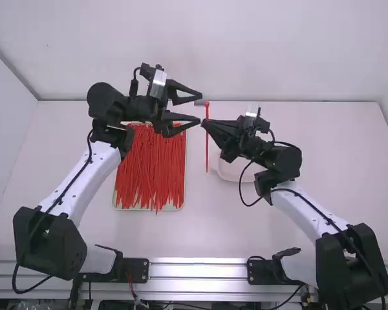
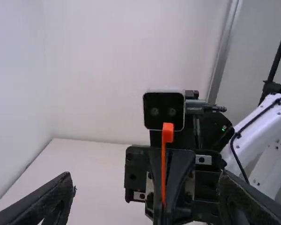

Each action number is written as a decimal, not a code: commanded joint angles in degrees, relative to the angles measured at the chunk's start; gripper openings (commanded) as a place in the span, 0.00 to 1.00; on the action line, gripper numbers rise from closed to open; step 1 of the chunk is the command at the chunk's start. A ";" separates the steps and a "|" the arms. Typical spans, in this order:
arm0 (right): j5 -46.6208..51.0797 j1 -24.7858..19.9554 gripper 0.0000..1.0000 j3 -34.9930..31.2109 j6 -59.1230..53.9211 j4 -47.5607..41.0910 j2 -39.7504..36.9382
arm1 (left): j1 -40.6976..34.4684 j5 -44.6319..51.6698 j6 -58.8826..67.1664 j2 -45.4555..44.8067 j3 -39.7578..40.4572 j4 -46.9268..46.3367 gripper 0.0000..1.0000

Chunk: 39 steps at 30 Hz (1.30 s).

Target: Fasten the cable tie

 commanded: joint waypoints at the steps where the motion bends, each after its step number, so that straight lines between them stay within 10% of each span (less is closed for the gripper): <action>1: 2.01 0.87 0.00 1.53 -1.36 -0.07 0.07 | -0.20 -0.98 -0.79 -0.09 1.60 0.48 0.78; 8: 2.45 3.69 0.00 1.53 -4.04 -1.53 0.09 | -0.20 -0.94 -1.49 -0.09 1.60 0.15 0.67; 20: 2.58 4.04 0.00 1.53 -4.92 -1.25 0.07 | -0.20 -0.57 -1.92 -0.09 1.60 -0.02 0.02; 31: 3.85 3.98 0.00 1.53 -3.87 -0.02 0.07 | -0.20 0.57 -3.72 -0.09 1.60 -0.02 0.36; 39: 3.85 3.91 0.00 1.53 -3.85 -0.02 0.07 | -1.46 0.52 -4.26 -0.09 1.60 0.44 0.29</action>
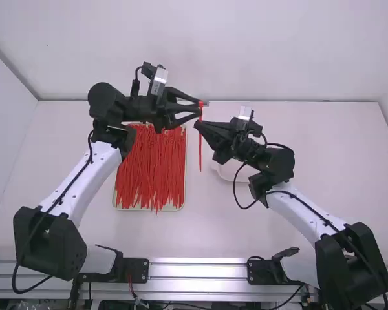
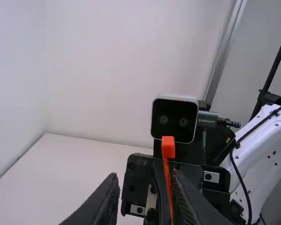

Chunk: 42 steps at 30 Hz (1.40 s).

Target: Fasten the cable tie

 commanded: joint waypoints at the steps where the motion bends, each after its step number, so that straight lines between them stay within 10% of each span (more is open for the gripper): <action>1: -0.20 0.07 0.00 1.53 0.04 0.37 0.02 | -1.03 0.48 -0.22 -0.09 1.60 0.46 0.28; 17: -0.68 -0.02 0.00 1.53 0.04 -0.98 0.02 | -1.27 -1.03 -1.92 -0.09 1.60 0.46 0.01; 21: -5.18 -1.20 0.28 1.53 0.07 -1.38 0.02 | -1.25 -1.18 -2.69 -0.09 1.62 1.22 0.01; 29: -10.62 -3.45 0.52 1.53 0.04 -4.42 0.02 | 1.70 -2.54 -10.95 -0.09 1.99 9.14 0.02; 42: -11.30 -1.57 0.63 1.53 -4.72 -14.21 0.02 | 2.82 -2.64 -13.66 -0.09 6.40 5.25 0.01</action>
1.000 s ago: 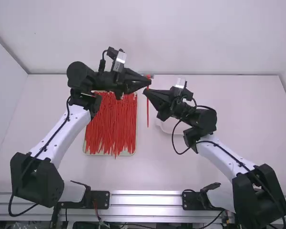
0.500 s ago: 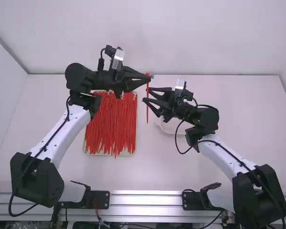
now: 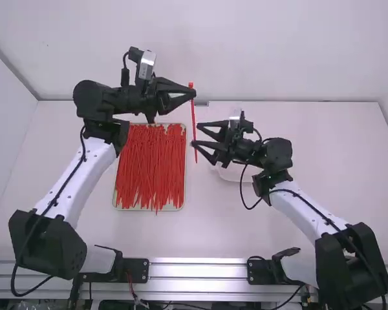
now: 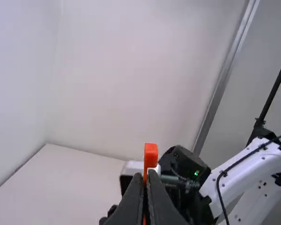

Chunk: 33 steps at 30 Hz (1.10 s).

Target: Fasten the cable tie

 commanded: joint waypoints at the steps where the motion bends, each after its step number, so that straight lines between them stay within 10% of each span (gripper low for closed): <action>1: -0.81 1.29 0.64 1.53 -2.03 -0.39 0.02 | 0.22 -0.50 -0.42 -0.09 1.88 0.13 0.02; 20: -4.68 1.97 0.59 1.53 -5.49 -5.81 0.02 | 0.22 -0.90 -0.46 -0.09 3.54 -1.66 0.01; 33: -6.12 1.53 0.00 1.53 -7.67 -7.89 0.02 | 0.22 -1.79 -0.44 -0.09 3.54 -1.95 0.01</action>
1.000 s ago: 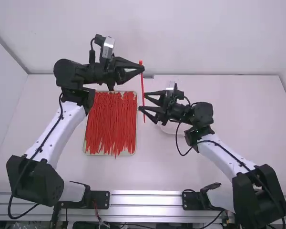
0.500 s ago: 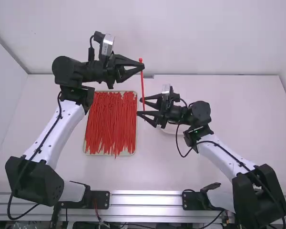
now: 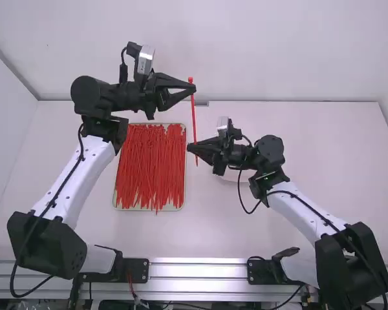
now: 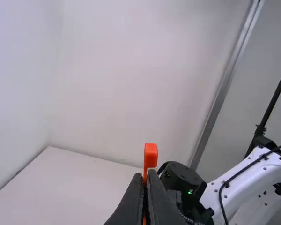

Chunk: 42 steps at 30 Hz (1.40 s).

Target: Fasten the cable tie

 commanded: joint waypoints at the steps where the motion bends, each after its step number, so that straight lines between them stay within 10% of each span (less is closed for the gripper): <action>1: -0.57 -0.09 0.00 1.53 -0.24 0.20 0.02 | 0.22 -0.63 -0.13 -0.15 1.38 0.42 0.01; 4: -0.57 -0.13 0.00 1.53 -1.70 -0.07 0.02 | 0.24 -0.68 -0.13 -0.15 1.38 0.28 0.11; 7: -0.61 -1.57 0.00 1.53 -1.81 -0.46 0.02 | 1.42 -0.61 -0.17 -0.15 1.38 -0.39 0.57; 12: -1.22 -4.13 0.00 1.53 -1.79 -2.03 0.02 | 3.65 -0.39 -0.07 -0.15 1.33 -5.14 0.82; 20: -1.49 -8.83 0.00 1.53 -1.81 -4.39 0.02 | 5.84 4.17 5.29 -0.15 1.27 -10.27 0.99; 42: 12.87 -19.63 0.00 1.53 -6.62 -17.79 0.02 | 6.86 -15.56 26.32 -0.15 1.11 -40.63 0.99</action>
